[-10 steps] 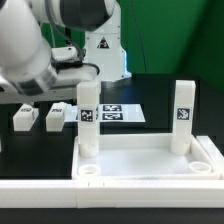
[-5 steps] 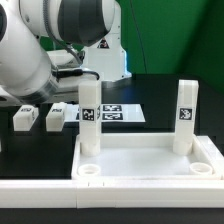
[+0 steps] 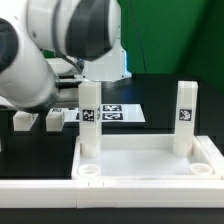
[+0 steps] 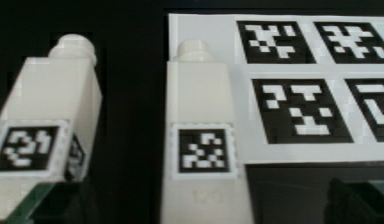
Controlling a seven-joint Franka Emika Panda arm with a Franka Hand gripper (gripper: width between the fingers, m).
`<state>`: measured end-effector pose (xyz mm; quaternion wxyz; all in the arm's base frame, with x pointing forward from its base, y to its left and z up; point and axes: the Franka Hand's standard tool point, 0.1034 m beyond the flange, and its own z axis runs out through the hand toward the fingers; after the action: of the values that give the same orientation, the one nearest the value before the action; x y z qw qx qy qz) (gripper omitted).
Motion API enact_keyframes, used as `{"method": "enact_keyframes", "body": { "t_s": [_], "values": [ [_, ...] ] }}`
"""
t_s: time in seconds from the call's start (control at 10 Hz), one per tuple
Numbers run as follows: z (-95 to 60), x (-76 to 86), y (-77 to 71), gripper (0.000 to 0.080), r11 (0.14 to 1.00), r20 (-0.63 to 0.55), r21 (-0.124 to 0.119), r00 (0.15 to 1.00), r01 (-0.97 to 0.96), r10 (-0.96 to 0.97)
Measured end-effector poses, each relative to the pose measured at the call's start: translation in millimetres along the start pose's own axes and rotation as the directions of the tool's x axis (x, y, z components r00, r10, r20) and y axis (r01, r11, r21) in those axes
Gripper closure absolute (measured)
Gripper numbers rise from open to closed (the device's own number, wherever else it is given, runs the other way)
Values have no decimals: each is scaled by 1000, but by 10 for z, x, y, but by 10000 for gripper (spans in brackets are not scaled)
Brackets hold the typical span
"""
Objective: Assemble desk
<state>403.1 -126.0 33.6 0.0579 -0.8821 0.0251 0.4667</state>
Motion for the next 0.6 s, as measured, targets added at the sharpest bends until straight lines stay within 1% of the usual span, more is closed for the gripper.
{"method": "enact_keyframes", "body": {
  "t_s": [0.6],
  "values": [
    [20, 4, 4, 151, 1000, 4, 0, 1000, -1, 1]
  ]
}}
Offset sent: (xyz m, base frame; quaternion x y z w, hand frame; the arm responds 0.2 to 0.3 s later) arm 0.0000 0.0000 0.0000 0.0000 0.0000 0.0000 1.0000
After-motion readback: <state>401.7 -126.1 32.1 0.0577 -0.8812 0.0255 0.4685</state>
